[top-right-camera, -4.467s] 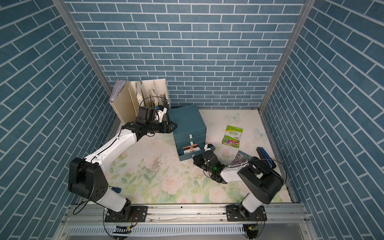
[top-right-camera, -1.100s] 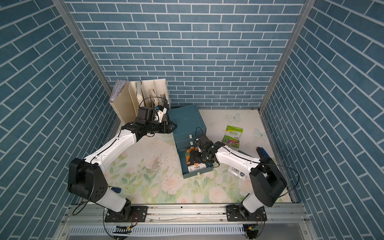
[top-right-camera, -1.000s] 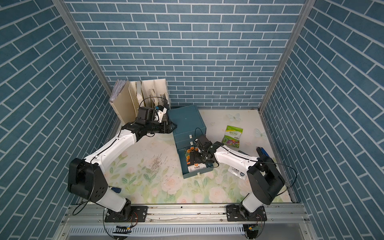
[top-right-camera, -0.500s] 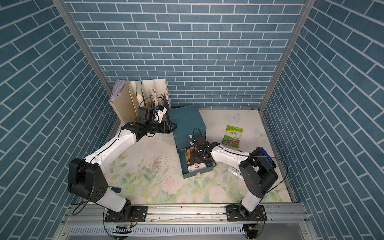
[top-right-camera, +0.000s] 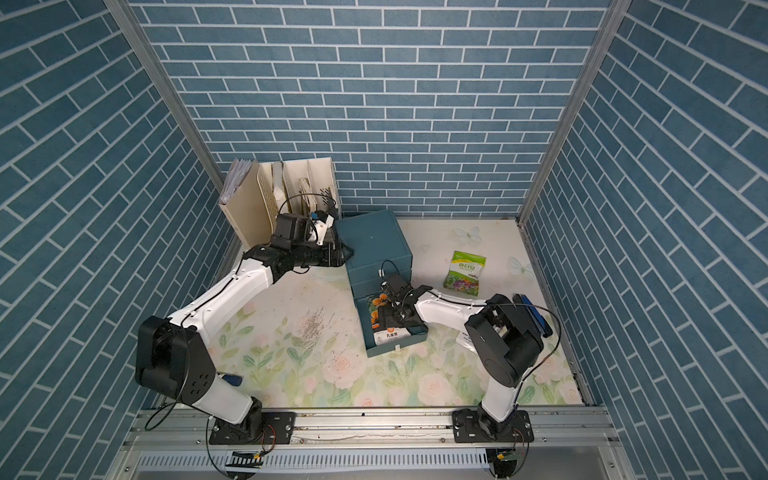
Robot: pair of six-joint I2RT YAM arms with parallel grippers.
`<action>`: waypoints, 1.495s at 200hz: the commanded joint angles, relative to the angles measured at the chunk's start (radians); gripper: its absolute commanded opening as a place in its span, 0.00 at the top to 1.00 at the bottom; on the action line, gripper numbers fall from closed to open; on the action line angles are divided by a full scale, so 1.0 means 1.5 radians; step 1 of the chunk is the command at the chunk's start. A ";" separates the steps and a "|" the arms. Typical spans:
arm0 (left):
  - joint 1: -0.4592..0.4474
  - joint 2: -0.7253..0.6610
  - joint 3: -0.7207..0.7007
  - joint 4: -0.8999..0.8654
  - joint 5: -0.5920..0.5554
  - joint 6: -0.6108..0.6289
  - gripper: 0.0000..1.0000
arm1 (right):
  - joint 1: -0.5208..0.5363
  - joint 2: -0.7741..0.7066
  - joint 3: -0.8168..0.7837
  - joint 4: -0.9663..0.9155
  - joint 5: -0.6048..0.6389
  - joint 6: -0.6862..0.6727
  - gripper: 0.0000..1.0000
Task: Take the seed bags out of the drawer
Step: Pick up the seed packet from the drawer.
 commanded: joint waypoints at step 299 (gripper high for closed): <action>0.010 0.024 -0.027 -0.138 -0.052 0.036 0.19 | 0.010 -0.025 0.016 0.008 -0.028 -0.012 1.00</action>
